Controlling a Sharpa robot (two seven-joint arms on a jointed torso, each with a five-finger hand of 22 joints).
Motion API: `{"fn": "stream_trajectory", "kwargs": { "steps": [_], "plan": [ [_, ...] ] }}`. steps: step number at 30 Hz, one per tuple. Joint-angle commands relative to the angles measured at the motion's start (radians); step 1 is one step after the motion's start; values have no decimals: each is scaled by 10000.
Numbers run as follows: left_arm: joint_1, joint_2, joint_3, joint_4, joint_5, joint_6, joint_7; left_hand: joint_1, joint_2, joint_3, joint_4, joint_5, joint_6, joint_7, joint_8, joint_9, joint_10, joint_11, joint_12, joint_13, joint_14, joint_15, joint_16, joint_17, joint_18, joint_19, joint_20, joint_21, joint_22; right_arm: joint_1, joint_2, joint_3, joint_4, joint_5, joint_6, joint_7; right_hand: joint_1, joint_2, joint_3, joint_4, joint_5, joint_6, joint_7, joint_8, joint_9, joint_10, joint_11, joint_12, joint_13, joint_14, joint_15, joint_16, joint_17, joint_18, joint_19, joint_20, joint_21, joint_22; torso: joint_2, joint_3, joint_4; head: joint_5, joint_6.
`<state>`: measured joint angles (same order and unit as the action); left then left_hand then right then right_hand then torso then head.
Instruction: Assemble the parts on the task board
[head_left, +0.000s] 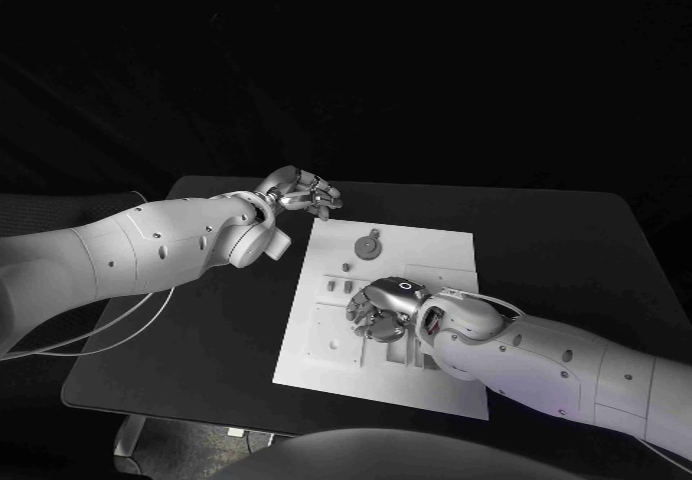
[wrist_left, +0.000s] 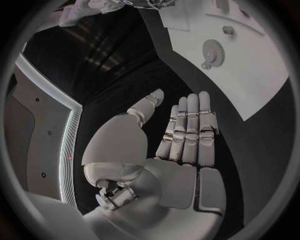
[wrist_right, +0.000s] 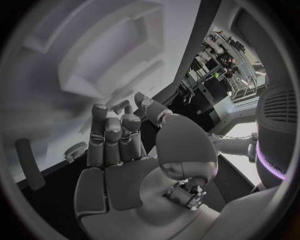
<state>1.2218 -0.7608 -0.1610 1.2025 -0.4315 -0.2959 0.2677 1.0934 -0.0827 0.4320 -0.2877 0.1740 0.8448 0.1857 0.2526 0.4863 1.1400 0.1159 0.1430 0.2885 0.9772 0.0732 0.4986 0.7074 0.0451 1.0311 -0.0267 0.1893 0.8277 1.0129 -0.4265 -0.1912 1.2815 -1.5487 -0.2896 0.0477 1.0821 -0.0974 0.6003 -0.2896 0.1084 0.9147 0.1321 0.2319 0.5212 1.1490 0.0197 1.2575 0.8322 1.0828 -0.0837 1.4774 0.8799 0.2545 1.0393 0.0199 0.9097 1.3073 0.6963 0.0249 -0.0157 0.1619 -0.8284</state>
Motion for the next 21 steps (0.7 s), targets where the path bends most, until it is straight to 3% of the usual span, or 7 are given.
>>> {"fn": "stream_trajectory", "kwargs": {
  "steps": [1,21],
  "plan": [
    [14,2,10,16,-22,-15,49,102,-18,-62,-4,-19,-39,38,3,-9,18,38,-65,-15,-1,58,-61,14,207,-33,59,-54,3,-7,-11,-3,22,-70,44,13,17,-34,-50,-11,-25,-93,83,-40,-13,11,73,-62,9,9,62,-31,13,73,-43,36,-58,160,4,1,-5,4,0],
    [14,-10,9,17,-22,-3,51,127,-12,-57,-9,-18,-31,35,13,-12,24,37,-71,-14,7,57,-80,42,210,-29,60,-59,8,-5,-187,8,204,-61,-459,-7,64,-24,-45,-19,19,-124,90,-60,-34,26,78,-38,14,30,64,-8,20,73,-16,32,-40,165,0,3,-1,-1,28]
  ]
}}
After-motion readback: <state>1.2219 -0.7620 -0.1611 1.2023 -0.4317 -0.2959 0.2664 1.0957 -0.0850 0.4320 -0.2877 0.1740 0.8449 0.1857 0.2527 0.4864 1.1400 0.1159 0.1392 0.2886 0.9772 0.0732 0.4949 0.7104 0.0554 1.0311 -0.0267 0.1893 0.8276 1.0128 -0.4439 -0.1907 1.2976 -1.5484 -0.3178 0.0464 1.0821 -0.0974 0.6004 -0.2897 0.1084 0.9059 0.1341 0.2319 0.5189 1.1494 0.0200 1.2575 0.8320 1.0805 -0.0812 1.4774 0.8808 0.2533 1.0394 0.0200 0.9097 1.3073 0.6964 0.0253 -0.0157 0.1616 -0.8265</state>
